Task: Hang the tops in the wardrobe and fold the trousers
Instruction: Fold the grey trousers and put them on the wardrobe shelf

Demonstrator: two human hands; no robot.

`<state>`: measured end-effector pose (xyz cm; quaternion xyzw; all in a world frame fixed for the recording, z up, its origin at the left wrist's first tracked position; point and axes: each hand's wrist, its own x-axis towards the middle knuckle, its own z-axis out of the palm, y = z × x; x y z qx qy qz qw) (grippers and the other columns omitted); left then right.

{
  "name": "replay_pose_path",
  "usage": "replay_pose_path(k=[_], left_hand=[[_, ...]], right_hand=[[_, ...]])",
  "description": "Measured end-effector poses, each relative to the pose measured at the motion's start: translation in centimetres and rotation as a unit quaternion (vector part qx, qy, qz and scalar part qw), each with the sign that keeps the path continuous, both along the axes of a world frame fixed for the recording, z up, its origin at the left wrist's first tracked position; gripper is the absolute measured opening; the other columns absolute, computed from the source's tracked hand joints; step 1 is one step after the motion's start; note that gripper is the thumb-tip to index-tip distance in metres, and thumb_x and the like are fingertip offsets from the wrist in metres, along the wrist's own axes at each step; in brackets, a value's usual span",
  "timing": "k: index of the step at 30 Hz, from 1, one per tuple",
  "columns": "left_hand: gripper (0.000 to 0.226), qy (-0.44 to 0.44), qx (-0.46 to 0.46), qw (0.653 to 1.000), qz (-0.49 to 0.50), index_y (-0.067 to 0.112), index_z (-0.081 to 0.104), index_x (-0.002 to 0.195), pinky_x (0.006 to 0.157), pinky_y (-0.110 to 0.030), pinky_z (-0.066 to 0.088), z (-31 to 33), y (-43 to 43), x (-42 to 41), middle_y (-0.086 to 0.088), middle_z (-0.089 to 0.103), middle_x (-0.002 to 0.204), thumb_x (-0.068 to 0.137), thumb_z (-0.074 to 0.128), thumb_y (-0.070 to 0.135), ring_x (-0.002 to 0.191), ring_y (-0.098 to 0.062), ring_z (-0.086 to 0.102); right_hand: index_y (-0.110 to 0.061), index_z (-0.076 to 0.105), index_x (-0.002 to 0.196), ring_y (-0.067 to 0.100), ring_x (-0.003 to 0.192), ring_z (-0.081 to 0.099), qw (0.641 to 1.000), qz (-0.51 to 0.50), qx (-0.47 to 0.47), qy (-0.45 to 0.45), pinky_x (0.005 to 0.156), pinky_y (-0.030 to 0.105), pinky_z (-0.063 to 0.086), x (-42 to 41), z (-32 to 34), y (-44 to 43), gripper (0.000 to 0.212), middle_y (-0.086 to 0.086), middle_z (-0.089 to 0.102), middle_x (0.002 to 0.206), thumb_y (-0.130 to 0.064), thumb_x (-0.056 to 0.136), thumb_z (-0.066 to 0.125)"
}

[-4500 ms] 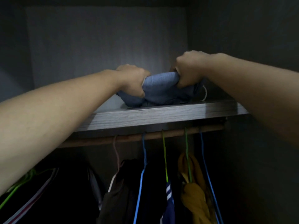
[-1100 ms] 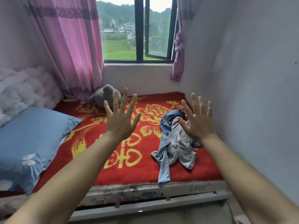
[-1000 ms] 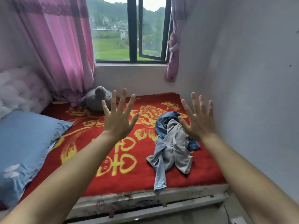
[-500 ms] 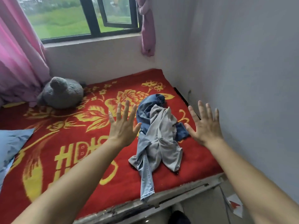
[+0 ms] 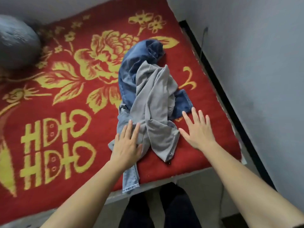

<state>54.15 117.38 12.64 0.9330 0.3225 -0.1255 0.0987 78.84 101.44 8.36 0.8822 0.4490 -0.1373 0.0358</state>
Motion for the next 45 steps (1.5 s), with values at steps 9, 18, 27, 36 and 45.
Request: replay_pose_path(k=[9, 18, 27, 36, 45], left_hand=[[0.082, -0.023, -0.050, 0.998, 0.012, 0.014, 0.022, 0.154, 0.103, -0.054, 0.041, -11.8, 5.1, 4.5, -0.026, 0.013, 0.159, 0.086, 0.062, 0.037, 0.141, -0.043, 0.030], [0.080, -0.162, -0.104, 0.974, 0.121, 0.025, 0.006, 0.157, 0.117, -0.044, 0.027, -12.8, 19.6, 15.4, -0.006, 0.011, 0.164, 0.094, 0.051, 0.046, 0.148, -0.025, 0.018], [0.081, -0.289, -0.346, 0.827, 0.337, 0.025, 0.006, 0.157, 0.091, -0.020, 0.038, -16.7, 22.8, 19.7, 0.009, 0.044, 0.139, 0.093, 0.055, 0.026, 0.119, -0.004, 0.046], [0.099, -0.334, -0.361, 0.824, 0.280, 0.020, 0.006, 0.157, 0.115, -0.018, 0.016, -15.1, 21.9, 20.8, 0.005, 0.018, 0.162, 0.086, 0.059, 0.063, 0.146, -0.005, 0.020], [0.109, -0.197, -0.371, 0.851, 0.314, 0.031, 0.005, 0.156, 0.103, -0.021, 0.027, -19.7, 13.2, 10.8, 0.005, 0.035, 0.154, 0.077, 0.080, 0.040, 0.135, -0.007, 0.035]], right_hand=[[-0.033, -0.001, 0.159, 0.035, 0.153, 0.005, 0.990, -0.027, 0.022, 0.139, 0.121, 0.050, 0.015, 0.4, -10.4, 6.8, 0.079, 0.014, -0.006, 0.166, -0.063, 0.097, 0.039], [-0.033, 0.003, 0.159, 0.029, 0.153, 0.012, 0.898, -0.250, 0.219, 0.289, 0.120, 0.043, 0.019, 10.5, -10.1, 24.0, 0.089, 0.015, 0.002, 0.166, -0.058, 0.092, 0.055], [-0.023, 0.035, 0.152, 0.015, 0.132, 0.050, 0.845, -0.244, 0.284, 0.383, 0.112, 0.036, 0.042, 10.1, -15.7, 25.5, 0.103, 0.000, 0.053, 0.144, -0.038, 0.057, 0.071], [-0.033, 0.061, 0.108, -0.001, 0.091, 0.062, 0.827, -0.056, 0.133, 0.543, 0.083, 0.021, 0.049, 1.2, -13.5, 14.1, 0.052, -0.015, 0.068, 0.101, -0.010, 0.062, 0.069], [-0.018, 0.051, 0.047, 0.017, 0.067, 0.055, 0.904, -0.193, 0.015, 0.381, 0.071, 0.037, 0.042, 0.6, -11.8, 13.5, 0.073, -0.004, 0.051, 0.054, -0.079, 0.086, 0.040]])
